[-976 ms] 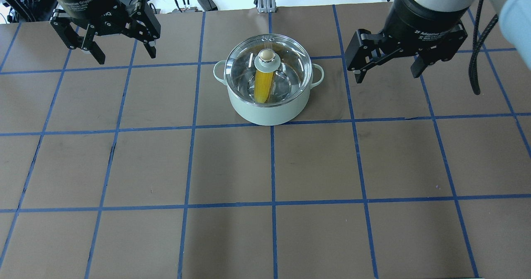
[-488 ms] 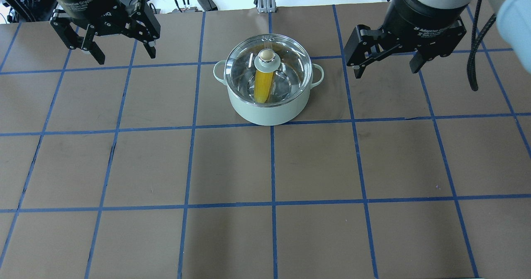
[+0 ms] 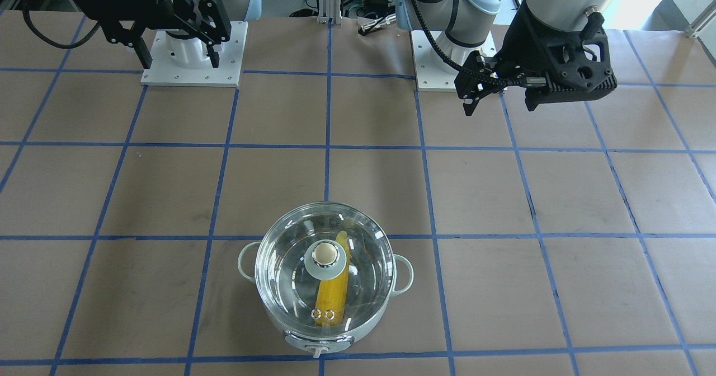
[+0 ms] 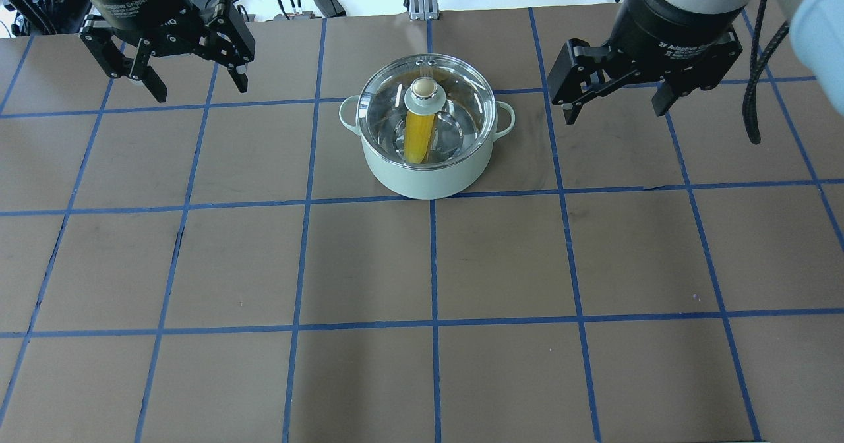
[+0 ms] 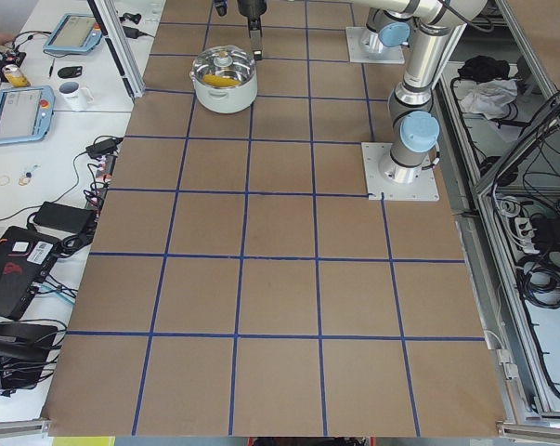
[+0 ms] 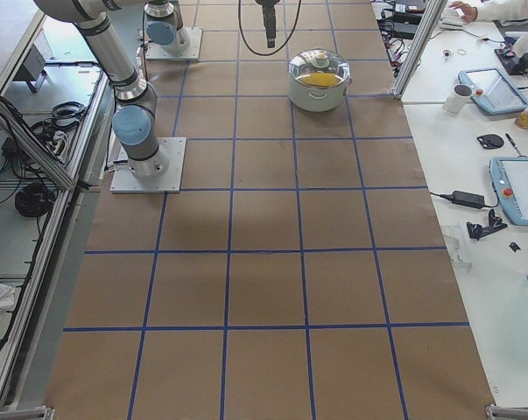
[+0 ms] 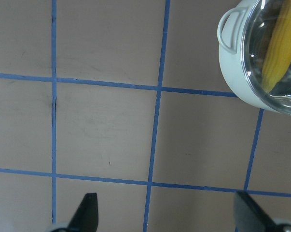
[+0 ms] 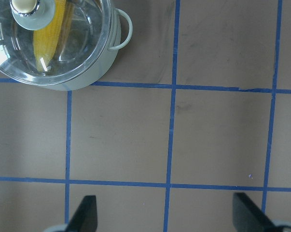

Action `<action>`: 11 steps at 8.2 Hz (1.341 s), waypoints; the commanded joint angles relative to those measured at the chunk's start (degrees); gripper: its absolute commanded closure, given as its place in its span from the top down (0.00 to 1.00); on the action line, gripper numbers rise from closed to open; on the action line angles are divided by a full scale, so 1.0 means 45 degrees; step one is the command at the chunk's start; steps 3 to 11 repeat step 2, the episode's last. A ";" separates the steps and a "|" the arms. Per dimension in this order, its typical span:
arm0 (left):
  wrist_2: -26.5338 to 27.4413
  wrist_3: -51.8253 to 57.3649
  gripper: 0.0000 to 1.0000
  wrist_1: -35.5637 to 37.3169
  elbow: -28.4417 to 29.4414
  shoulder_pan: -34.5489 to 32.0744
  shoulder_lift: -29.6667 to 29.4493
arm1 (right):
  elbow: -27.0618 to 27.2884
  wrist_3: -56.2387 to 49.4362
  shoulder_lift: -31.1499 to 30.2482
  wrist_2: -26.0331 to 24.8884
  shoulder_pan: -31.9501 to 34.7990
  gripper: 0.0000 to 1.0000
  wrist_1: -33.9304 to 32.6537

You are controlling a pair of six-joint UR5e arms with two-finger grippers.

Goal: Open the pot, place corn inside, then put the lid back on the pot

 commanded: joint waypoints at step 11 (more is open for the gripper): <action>0.0000 0.0000 1.00 0.0020 0.0013 0.0000 -0.0028 | 0.0006 0.0001 -0.0019 0.0001 0.0016 1.00 0.0059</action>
